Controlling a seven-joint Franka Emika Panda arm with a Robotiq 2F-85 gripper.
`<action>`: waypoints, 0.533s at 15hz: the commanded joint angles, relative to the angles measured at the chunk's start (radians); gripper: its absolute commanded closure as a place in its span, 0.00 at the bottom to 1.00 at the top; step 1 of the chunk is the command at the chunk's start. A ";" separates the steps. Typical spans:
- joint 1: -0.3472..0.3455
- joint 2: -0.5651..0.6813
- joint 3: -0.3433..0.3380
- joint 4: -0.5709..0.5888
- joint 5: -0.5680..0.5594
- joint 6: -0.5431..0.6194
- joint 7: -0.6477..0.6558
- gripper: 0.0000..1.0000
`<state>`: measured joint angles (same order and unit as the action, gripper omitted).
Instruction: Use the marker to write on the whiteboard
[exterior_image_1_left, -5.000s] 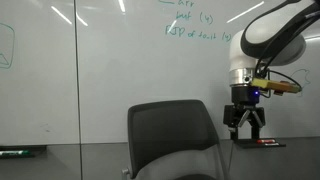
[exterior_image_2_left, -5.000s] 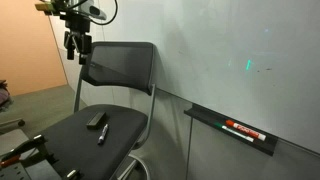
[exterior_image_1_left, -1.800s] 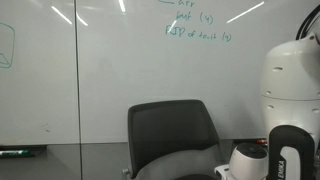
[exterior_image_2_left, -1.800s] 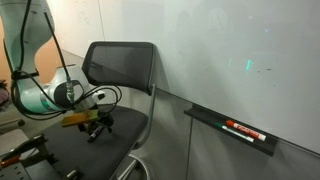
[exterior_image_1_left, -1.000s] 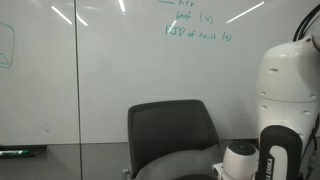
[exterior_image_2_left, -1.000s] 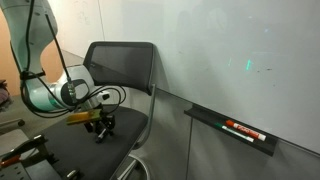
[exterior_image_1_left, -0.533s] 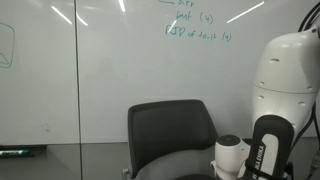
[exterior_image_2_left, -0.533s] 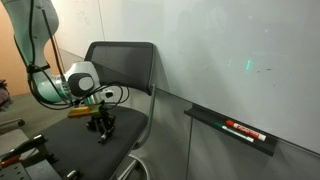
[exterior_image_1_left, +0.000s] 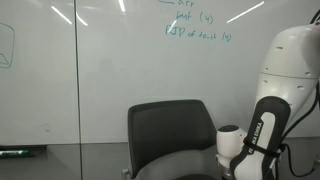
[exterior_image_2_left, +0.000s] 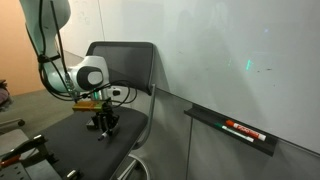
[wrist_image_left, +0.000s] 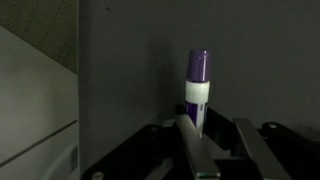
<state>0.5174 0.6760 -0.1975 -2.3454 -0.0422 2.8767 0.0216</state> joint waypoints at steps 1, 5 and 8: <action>-0.106 -0.135 0.003 -0.049 -0.056 -0.070 0.037 0.81; -0.138 -0.223 -0.078 -0.043 -0.144 -0.250 0.147 0.82; -0.176 -0.287 -0.095 -0.036 -0.241 -0.330 0.234 0.82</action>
<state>0.3650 0.4782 -0.2832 -2.3628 -0.1986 2.6209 0.1600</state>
